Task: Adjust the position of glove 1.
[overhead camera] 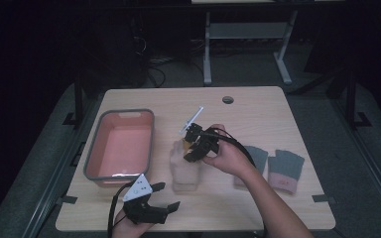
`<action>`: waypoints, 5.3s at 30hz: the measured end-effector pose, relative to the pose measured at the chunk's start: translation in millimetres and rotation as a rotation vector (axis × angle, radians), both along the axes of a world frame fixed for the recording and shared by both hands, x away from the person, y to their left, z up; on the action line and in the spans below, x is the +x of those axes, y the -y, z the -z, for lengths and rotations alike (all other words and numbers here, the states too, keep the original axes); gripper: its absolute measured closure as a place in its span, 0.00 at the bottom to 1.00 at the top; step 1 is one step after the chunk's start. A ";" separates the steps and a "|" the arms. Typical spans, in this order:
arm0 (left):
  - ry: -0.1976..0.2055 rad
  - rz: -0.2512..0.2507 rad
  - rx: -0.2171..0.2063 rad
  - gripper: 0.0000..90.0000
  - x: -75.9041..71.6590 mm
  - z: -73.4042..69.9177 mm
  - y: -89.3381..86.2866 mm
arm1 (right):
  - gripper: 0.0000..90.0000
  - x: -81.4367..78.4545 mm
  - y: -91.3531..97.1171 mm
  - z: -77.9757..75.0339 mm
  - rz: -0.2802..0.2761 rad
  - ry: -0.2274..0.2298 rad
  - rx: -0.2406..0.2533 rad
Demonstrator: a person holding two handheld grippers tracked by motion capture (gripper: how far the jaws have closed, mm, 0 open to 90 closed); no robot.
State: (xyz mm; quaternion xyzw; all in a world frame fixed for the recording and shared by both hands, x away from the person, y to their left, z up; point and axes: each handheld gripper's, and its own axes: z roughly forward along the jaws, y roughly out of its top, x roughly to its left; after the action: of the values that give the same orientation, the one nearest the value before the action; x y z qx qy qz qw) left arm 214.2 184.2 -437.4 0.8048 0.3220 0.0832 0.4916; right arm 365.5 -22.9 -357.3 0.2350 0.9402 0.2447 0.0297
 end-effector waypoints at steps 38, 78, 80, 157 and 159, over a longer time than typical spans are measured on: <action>0.001 0.004 0.001 0.20 -1.4 0.1 2.3 | 0.50 19.7 -14.8 44.3 0.018 -0.092 0.027; -0.001 0.007 -0.004 0.20 -1.9 -0.9 1.0 | 0.48 20.0 -52.4 66.2 -0.029 -0.017 -0.112; -0.001 0.003 -0.009 0.20 -1.6 -0.6 1.1 | 0.48 20.2 -48.6 66.2 -0.024 -0.016 -0.113; -0.485 -0.198 -0.028 0.55 106.5 27.1 62.4 | 0.58 -33.4 90.7 103.7 0.631 -0.332 0.395; -0.496 -0.196 -0.039 0.58 107.6 28.0 62.5 | 0.64 -35.8 89.0 106.3 0.640 -0.342 0.422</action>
State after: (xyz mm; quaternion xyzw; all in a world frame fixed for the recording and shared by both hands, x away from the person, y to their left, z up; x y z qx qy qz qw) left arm 321.8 121.6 -465.5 0.7558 0.5107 -0.0757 0.4028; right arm 329.7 -111.9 -463.6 0.5536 0.7403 0.3677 -0.1013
